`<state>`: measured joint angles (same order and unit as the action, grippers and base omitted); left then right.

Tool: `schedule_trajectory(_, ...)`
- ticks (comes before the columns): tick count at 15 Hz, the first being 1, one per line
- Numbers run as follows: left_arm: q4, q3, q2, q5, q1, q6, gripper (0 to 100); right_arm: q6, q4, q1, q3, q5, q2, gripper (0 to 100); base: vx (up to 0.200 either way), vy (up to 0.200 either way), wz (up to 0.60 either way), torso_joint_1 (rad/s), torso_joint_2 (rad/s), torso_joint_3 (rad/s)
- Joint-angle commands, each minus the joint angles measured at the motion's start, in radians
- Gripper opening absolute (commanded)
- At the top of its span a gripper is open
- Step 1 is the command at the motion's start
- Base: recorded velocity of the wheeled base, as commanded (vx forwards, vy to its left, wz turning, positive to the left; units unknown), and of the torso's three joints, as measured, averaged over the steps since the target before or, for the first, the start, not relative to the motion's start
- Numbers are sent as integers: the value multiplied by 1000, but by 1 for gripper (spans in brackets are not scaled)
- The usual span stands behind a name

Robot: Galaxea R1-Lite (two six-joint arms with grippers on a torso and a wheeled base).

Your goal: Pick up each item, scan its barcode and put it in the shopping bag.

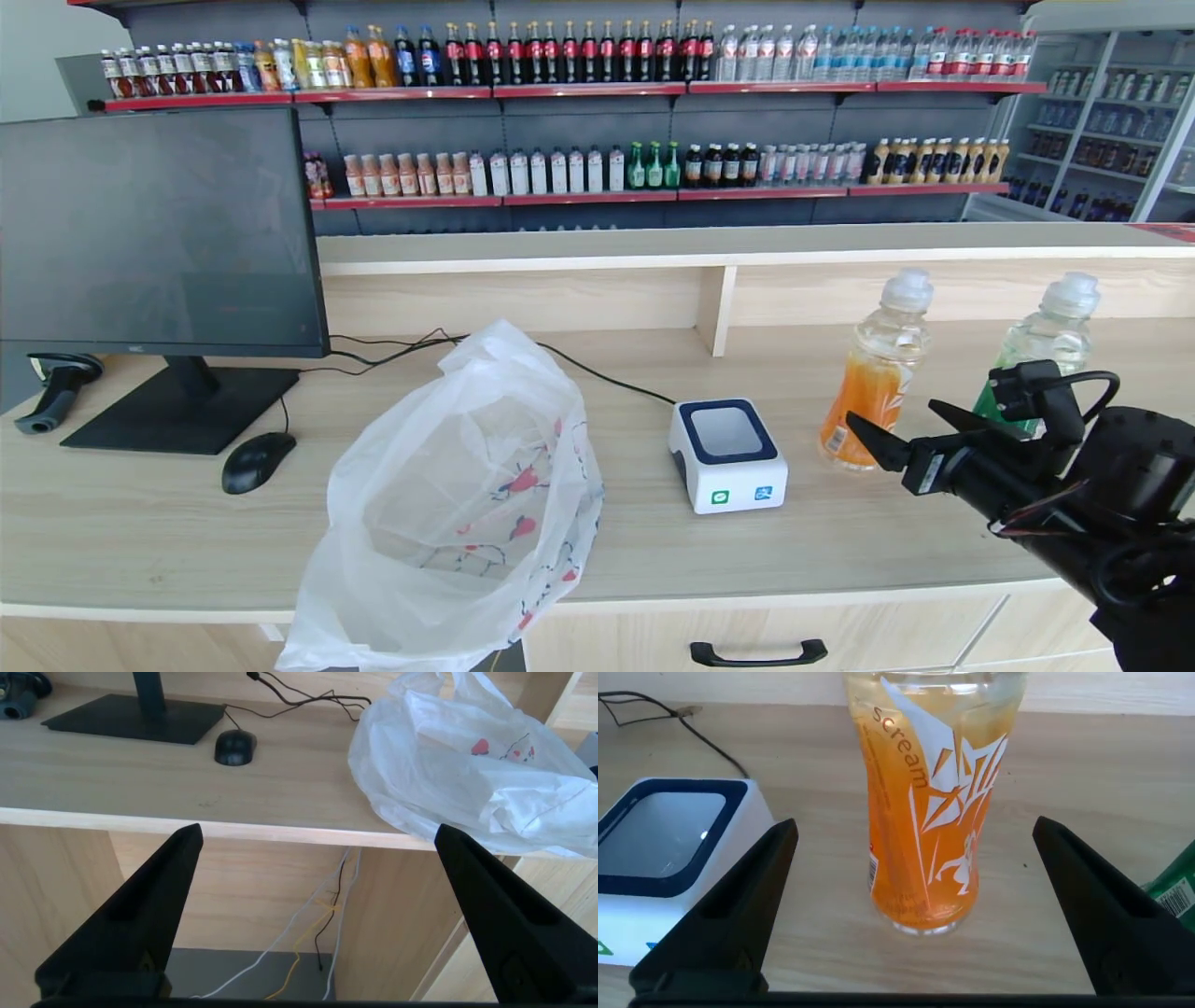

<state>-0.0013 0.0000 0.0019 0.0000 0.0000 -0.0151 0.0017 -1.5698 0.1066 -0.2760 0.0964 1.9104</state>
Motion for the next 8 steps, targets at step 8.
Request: schedule_trajectory(8,0,0,0,0,0,0,100,41,-1,-19,-126,0,105,100,0,0,0,0,0,0)
